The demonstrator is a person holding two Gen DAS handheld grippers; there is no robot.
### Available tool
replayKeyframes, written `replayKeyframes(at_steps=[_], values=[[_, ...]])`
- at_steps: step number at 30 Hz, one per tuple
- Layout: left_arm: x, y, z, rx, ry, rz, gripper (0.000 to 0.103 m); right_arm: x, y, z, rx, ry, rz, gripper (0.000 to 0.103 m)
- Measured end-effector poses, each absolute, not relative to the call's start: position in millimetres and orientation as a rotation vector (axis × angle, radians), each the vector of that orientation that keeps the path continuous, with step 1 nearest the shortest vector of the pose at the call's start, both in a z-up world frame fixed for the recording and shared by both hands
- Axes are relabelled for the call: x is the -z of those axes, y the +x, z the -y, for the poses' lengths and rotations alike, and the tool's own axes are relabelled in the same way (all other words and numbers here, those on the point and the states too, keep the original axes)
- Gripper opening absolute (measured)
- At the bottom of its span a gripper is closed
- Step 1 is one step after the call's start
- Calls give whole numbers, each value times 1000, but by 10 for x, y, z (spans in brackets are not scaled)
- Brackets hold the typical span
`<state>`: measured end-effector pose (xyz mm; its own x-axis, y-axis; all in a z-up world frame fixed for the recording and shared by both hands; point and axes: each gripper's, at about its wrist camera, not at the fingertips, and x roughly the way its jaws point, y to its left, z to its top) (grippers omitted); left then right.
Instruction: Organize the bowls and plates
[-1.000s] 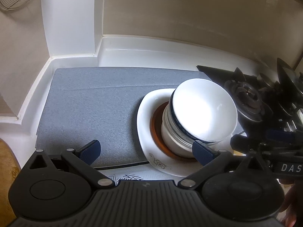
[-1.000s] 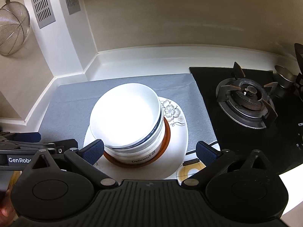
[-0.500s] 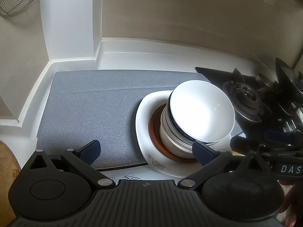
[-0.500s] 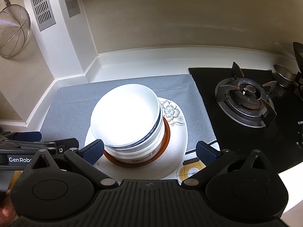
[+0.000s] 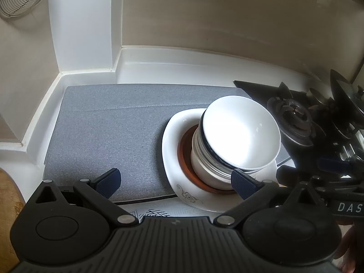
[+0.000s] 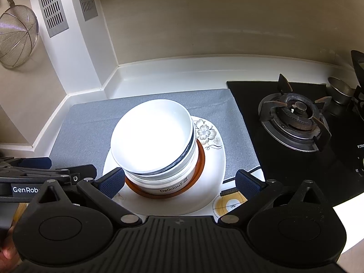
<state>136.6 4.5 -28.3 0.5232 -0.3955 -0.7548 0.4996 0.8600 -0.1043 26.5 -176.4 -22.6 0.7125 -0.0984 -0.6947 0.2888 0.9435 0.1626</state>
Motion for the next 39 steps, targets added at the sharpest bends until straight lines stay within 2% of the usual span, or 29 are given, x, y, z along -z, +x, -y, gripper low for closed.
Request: replayKeyframes(at_steps=[39], values=[[285,1334,-39,542,133,-868,103,239,220,1763,221,284,-747,103]])
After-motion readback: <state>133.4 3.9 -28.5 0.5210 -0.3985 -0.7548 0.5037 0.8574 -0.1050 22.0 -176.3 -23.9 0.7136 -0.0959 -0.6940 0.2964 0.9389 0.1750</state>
